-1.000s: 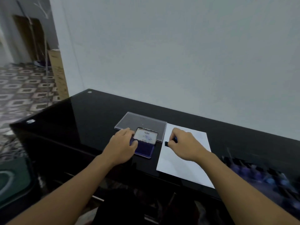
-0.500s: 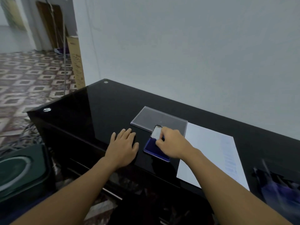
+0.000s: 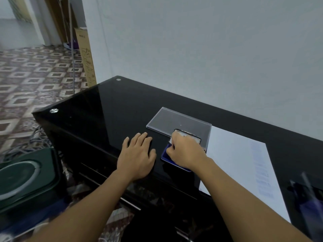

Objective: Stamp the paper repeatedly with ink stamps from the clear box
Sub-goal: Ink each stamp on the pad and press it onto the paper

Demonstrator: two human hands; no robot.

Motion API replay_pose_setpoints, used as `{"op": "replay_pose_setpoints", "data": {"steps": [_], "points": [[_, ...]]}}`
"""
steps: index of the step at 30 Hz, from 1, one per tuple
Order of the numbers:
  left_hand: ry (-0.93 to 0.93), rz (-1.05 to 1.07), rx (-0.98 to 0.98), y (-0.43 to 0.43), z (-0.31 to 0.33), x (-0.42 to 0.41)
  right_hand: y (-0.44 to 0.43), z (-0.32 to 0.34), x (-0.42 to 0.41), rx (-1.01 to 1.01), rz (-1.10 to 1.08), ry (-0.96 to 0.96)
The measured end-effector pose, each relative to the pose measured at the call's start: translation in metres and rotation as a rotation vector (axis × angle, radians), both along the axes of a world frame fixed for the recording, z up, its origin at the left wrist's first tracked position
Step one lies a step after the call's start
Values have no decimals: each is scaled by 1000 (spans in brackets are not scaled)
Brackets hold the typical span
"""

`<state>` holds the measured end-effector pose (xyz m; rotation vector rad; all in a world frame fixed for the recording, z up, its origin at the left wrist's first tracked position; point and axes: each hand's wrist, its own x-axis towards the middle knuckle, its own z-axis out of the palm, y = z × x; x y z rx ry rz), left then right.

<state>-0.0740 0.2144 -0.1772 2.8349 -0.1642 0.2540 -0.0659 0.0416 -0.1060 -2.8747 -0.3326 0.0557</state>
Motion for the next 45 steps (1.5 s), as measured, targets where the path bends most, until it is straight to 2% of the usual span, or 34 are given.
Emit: {"op": "replay_pose_setpoints", "data": {"steps": [8, 23, 36, 45], "points": [[-33, 21, -7, -1, -3, 1, 6, -10, -2, 2, -55, -34], [-31, 33, -7, -2, -3, 1, 6, -7, 8, 61, -68, 34], [-32, 34, 2, -2, -4, 1, 8, -14, -9, 17, -63, -75], [-26, 34, 9, -2, -5, 1, 9, -7, 2, 65, -77, 6]]}}
